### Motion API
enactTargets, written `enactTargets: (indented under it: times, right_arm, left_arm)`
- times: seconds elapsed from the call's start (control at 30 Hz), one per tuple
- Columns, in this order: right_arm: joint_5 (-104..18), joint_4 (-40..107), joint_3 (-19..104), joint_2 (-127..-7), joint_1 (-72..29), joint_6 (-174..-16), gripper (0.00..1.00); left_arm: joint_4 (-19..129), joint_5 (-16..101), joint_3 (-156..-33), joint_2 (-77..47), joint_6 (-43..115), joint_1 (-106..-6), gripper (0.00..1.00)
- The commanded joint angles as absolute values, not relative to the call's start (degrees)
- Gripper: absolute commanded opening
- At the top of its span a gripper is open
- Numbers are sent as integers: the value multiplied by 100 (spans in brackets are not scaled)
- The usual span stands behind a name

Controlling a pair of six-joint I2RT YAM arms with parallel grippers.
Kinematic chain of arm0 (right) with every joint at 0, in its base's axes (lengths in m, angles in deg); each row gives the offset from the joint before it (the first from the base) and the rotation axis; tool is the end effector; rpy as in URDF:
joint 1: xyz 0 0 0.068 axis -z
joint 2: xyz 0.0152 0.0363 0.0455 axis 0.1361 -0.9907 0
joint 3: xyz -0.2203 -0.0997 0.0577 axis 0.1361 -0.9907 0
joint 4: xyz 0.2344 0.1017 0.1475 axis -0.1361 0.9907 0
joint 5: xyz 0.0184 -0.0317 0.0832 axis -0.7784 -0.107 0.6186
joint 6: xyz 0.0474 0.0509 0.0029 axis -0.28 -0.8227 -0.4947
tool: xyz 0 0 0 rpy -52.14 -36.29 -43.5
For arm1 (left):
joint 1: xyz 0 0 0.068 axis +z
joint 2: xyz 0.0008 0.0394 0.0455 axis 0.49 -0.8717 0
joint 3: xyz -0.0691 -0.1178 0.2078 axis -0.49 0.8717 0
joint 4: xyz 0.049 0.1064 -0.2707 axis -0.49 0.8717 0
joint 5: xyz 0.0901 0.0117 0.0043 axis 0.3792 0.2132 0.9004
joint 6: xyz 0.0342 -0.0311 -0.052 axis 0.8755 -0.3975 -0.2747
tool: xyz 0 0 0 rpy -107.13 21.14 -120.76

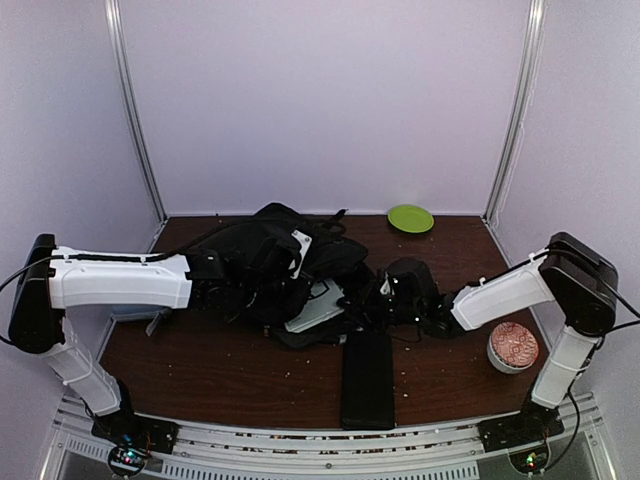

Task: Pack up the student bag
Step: Place the book in the student bag.

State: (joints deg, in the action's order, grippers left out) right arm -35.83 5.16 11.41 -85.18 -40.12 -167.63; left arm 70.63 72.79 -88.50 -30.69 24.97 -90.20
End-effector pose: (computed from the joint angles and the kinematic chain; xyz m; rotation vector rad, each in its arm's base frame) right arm 0.2454 0.2942 0.0956 0.4729 2.4217 1.4919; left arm 0.2147 -0.3418 0.2096 0.5309 2.1503 -0.3859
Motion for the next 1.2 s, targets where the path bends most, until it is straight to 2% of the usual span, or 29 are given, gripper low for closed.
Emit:
enactTargets:
  times: [0.0,0.17,0.47,0.87,1.0,1.17]
  right_arm:
    - [-3428,160,1409,-8737,-4042,-16804,29]
    - [-3415,367,1537,-8793,-4039,-16750,44]
    - [-3702,808,1126,-8448,-4047,-16609,56]
    - [-3620,722,1641,-9126,-3995,-16696,58]
    - [-3620,678,1857,-9320,-3965,-16729,56]
    - [-3599,703,2190,-9446,-3879,-16377,33]
  left_arm:
    - [6638,6967,-9016,-2920,2427,-9182,0]
    - [6634,6956,-9029,-2906,2423,-9218,0]
    - [6749,7089,-9020,-2890,2440,-9229,0]
    - [6814,6978,-9044,-2881,2423,-9288,0]
    - [6781,6894,-9029,-2881,2421,-9305,0]
    - [6753,6766,-9013,-2877,2480,-9347,0]
